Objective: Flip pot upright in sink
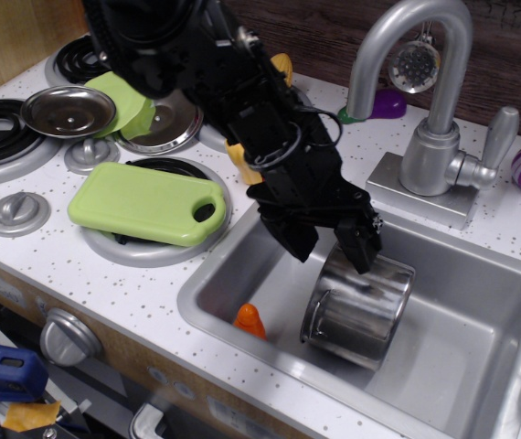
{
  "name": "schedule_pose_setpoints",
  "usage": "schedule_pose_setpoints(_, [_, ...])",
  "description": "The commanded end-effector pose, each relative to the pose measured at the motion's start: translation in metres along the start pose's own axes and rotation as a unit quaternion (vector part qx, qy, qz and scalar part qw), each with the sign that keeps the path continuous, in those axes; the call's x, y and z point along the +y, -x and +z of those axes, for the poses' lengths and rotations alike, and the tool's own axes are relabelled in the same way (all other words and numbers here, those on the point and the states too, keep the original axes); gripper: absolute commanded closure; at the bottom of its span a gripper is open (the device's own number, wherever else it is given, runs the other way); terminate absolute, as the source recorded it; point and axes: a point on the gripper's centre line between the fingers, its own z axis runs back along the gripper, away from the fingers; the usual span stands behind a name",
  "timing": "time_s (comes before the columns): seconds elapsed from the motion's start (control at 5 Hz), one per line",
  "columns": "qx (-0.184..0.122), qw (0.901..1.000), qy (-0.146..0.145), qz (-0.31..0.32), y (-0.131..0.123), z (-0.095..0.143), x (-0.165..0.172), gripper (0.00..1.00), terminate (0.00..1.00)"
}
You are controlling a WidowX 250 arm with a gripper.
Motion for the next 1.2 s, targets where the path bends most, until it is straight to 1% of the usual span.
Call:
schedule_pose_setpoints(0.0, [-0.014, 0.9993, 0.013, 0.032, -0.003, -0.007, -0.005, 0.0, 0.0])
schedule_pose_setpoints(0.2, [-0.018, 0.9968, 0.051, 0.058, -0.001, -0.016, -0.007, 0.0, 0.0])
schedule_pose_setpoints(0.4, [-0.03, 0.9906, 0.105, 0.082, -0.003, -0.023, -0.019, 0.0, 0.0])
schedule_pose_setpoints(0.6, [-0.057, 0.9809, 0.149, 0.112, -0.003, -0.03, -0.03, 0.0, 0.0])
schedule_pose_setpoints(0.8, [-0.071, 0.9755, 0.172, 0.116, -0.003, -0.032, -0.033, 1.0, 0.0])
schedule_pose_setpoints(1.0, [-0.075, 0.9725, 0.189, 0.113, -0.001, -0.029, -0.026, 1.0, 0.0])
